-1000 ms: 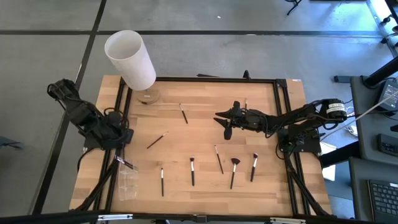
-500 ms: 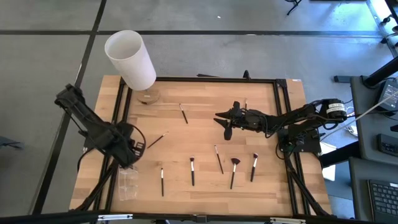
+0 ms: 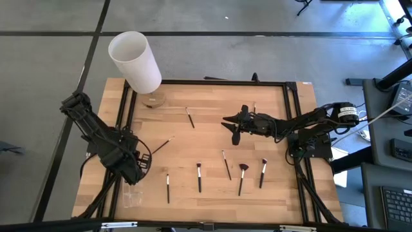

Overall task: Put items in baskets/containers
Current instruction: Put the eyeshadow brush into the transparent organizer

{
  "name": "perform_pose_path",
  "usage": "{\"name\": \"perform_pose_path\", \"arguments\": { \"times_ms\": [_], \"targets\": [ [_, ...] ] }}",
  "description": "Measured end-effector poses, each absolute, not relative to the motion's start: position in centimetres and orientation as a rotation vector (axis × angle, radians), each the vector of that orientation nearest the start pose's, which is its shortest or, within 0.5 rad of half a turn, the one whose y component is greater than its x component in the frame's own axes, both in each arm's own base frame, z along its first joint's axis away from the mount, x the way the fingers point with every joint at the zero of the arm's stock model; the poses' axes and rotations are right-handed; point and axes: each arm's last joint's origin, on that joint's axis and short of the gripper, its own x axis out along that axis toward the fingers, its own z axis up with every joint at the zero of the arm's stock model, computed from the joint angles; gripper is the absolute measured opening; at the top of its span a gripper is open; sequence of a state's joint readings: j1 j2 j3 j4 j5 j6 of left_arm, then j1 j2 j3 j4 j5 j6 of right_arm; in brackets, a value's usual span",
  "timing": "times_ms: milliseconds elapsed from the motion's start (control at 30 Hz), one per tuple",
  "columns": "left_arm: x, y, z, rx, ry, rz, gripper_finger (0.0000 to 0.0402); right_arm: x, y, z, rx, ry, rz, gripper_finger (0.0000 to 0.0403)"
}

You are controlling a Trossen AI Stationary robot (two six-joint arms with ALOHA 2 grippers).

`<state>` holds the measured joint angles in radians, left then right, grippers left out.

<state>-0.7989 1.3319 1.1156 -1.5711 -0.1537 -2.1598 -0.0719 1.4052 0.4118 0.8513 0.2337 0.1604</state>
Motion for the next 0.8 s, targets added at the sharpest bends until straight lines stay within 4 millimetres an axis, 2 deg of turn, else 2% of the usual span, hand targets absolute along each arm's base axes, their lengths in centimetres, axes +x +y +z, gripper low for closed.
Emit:
{"name": "perform_pose_path", "arguments": {
  "times_ms": [233, 433, 667, 800],
  "targets": [
    [14.0, -14.0, 26.2, -0.786, 1.18, 1.249, 0.0054, 25.4, -2.5, 17.8, 0.149, 0.117, -0.315, 0.0123],
    [14.3, -14.5, 25.5, -0.764, 1.23, 1.288, 0.0095, 25.4, -2.5, 17.8, 0.151, 0.117, -0.316, 0.0123],
    [13.9, -14.4, 25.9, -0.769, 1.35, 1.244, 0.0143, 25.4, -2.5, 17.8, 0.151, 0.116, -0.316, 0.0123],
    [14.3, -13.7, 26.9, -0.779, 1.275, 1.19, 0.0156, 25.4, -2.5, 17.8, 0.152, 0.114, -0.315, 0.0123]
  ]
}}
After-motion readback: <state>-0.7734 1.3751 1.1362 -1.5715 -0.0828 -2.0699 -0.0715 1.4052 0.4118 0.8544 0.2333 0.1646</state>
